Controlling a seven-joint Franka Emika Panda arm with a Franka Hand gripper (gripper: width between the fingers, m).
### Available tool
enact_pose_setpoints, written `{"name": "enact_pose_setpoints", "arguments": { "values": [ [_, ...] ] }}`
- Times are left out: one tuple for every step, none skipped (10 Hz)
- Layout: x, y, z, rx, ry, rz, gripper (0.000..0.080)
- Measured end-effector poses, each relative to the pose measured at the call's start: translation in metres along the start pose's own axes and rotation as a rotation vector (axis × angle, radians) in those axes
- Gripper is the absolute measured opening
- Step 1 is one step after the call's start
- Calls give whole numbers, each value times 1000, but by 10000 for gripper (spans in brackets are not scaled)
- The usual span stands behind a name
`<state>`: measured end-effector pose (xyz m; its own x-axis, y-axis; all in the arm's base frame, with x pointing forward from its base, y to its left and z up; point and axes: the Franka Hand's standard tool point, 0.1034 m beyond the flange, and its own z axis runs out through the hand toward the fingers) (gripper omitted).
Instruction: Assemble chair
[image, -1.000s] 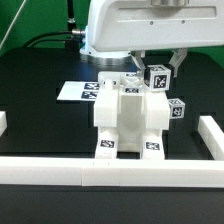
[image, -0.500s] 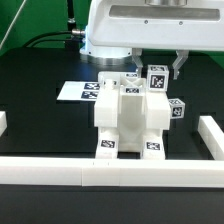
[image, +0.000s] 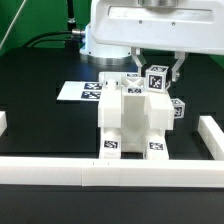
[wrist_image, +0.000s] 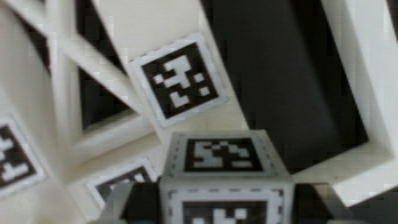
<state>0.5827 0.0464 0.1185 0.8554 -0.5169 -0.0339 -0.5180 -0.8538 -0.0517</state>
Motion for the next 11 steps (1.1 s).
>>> {"name": "enact_pose_setpoints", "arguments": {
  "values": [
    [0,-1,0,7,-2,43,284],
    [-1,-2,0,15,-7,152,284],
    [-1,-2,1,19,-12,231,284],
    [-1,-3,1,19,-13,273,284],
    [-2,-4,1,19,-15,385,284],
    [-2,-5,1,19,-15,398,284],
    [-2,-5,1,20,-15,366,338],
    [-3,-5,1,20,-15,337,338],
    [-3,-7,0,25,-16,311,521],
    [-4,-8,0,26,-14,214,521],
    [-4,-7,1,26,-14,144,622]
  ]
}}
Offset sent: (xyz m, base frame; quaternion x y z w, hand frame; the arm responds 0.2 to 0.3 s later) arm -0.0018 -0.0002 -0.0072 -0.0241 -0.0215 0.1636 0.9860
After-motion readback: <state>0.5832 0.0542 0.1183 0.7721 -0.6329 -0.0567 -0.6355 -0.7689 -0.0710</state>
